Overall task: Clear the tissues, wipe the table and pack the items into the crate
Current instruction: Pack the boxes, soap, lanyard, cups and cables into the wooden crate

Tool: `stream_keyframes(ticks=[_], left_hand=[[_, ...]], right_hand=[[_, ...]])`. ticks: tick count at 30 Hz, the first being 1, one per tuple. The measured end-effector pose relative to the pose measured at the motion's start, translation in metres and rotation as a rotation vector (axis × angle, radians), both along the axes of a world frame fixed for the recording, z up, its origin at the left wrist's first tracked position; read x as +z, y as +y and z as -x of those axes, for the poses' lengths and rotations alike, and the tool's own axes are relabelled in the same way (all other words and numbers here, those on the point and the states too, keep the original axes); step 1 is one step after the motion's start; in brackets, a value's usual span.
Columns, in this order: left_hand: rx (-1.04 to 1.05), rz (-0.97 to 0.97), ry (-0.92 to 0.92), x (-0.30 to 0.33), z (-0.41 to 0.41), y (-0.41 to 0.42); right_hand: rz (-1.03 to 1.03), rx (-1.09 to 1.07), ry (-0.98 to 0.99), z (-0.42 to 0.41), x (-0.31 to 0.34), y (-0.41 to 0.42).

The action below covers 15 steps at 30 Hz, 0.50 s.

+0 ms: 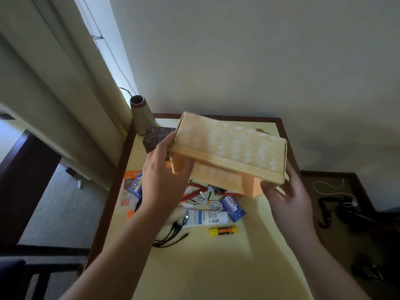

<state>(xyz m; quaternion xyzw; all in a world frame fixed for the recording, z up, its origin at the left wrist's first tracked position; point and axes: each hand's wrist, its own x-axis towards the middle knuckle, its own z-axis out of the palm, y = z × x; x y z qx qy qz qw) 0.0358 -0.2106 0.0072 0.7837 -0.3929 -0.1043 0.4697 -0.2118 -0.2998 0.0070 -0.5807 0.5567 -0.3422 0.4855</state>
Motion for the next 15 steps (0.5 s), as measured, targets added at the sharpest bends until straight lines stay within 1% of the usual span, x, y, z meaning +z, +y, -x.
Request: stream_keyframes(ticks=[4,7,11,15], left_hand=[[0.088,0.050,0.189,0.014,0.040,0.071],[0.152,0.060,0.273,0.012,0.065,0.119],[0.236,-0.043,0.276,-0.010,0.088,0.174],[0.274,-0.151,0.340,-0.030,0.107,0.211]], right_hand=[[-0.113,0.055,-0.034,0.037,-0.006,0.059],[-0.125,0.100,-0.030,0.059,-0.008,0.098],[-0.104,0.167,0.139,0.077,-0.015,0.128],[-0.149,0.287,0.307,0.085,-0.038,0.140]])
